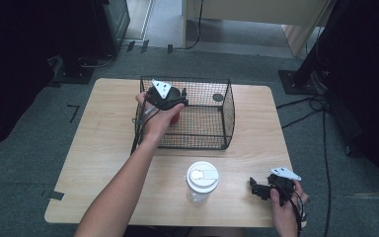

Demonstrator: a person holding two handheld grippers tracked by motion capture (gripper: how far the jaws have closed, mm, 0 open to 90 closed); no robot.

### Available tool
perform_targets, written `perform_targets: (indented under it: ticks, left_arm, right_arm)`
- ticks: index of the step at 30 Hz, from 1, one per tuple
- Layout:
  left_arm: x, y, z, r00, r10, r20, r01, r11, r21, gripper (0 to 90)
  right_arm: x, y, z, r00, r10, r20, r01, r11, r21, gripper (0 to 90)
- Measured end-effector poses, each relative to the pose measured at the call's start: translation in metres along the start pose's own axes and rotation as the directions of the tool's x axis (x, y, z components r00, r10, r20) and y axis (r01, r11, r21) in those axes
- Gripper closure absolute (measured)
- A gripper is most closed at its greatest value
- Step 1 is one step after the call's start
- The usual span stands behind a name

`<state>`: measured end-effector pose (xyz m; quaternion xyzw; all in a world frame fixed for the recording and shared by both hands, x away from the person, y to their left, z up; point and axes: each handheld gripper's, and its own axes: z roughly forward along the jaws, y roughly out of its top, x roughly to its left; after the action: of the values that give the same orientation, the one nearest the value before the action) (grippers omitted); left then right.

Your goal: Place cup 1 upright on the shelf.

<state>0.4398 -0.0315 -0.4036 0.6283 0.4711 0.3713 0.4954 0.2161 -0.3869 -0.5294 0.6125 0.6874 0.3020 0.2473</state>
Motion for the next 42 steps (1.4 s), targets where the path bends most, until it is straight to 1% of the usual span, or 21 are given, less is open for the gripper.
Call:
perform_targets:
  ticks: [3, 6, 9, 12, 14, 20, 22, 25, 29, 32, 34, 42]
  left_arm:
    - [0.0, 0.006, -0.006, 1.0, -0.004, 0.009, 0.004, 0.9999, -0.014, 0.9]
    - [0.001, 0.01, -0.014, 0.9996, 0.023, 0.017, -0.023, 0.9996, -0.017, 0.9]
    - [0.003, 0.013, -0.022, 0.9991, 0.033, 0.027, -0.032, 0.9992, -0.023, 0.9]
    - [0.004, 0.015, -0.031, 0.9988, 0.034, 0.035, -0.033, 0.9991, -0.027, 0.9]
    - [0.004, 0.015, -0.037, 0.9981, 0.048, 0.039, -0.047, 0.9985, -0.029, 0.9]
    - [0.003, 0.016, -0.055, 0.9964, 0.058, 0.062, -0.056, 0.9976, -0.04, 0.9]
    - [0.004, 0.017, -0.061, 0.9962, 0.052, 0.07, -0.049, 0.9979, -0.042, 0.8]
    - [0.005, 0.016, -0.072, 0.9957, 0.054, 0.075, -0.051, 0.9977, -0.045, 0.9]
    - [0.008, 0.015, -0.085, 0.9952, 0.06, 0.078, -0.055, 0.9965, -0.063, 0.9]
    - [0.011, 0.014, -0.099, 0.9952, 0.055, 0.08, -0.048, 0.9952, -0.085, 0.9]
    - [0.014, 0.012, -0.107, 0.9947, 0.06, 0.083, -0.051, 0.9938, -0.099, 0.9]
    - [0.028, 0.001, -0.135, 0.9945, 0.057, 0.088, -0.046, 0.992, -0.118, 0.9]
  right_arm:
    - [0.0, 0.0, 0.0, 1.0, 0.0, 0.0, 0.0, 1.0, 0.0, 0.0]
    - [0.0, 0.0, 0.0, 1.0, 0.0, 0.0, 0.0, 1.0, 0.0, 0.0]
    - [0.0, 0.0, 0.0, 1.0, 0.0, 0.0, 0.0, 1.0, 0.0, 0.0]
    - [0.0, 0.0, 0.0, 1.0, -0.001, 0.0, 0.001, 1.0, 0.0, 0.0]
    - [0.0, 0.0, 0.0, 1.0, 0.0, 0.0, 0.0, 1.0, 0.0, 0.0]
    - [0.0, 0.0, 0.0, 1.0, -0.001, 0.0, 0.001, 1.0, 0.0, 0.0]
    - [0.0, 0.0, 0.0, 1.0, -0.001, 0.001, 0.001, 1.0, 0.0, 0.0]
    - [0.0, 0.0, 0.0, 1.0, -0.001, 0.0, 0.001, 1.0, 0.0, 0.0]
    - [0.0, 0.0, 0.0, 1.0, -0.001, 0.001, 0.001, 1.0, 0.0, 0.0]
    - [0.0, 0.0, 0.0, 1.0, -0.001, 0.001, 0.001, 1.0, 0.0, 0.0]
    - [0.0, 0.0, 0.0, 1.0, -0.001, 0.001, 0.001, 1.0, 0.0, 0.0]
    - [0.0, 0.0, 0.0, 1.0, -0.002, 0.001, 0.002, 1.0, 0.001, 0.0]
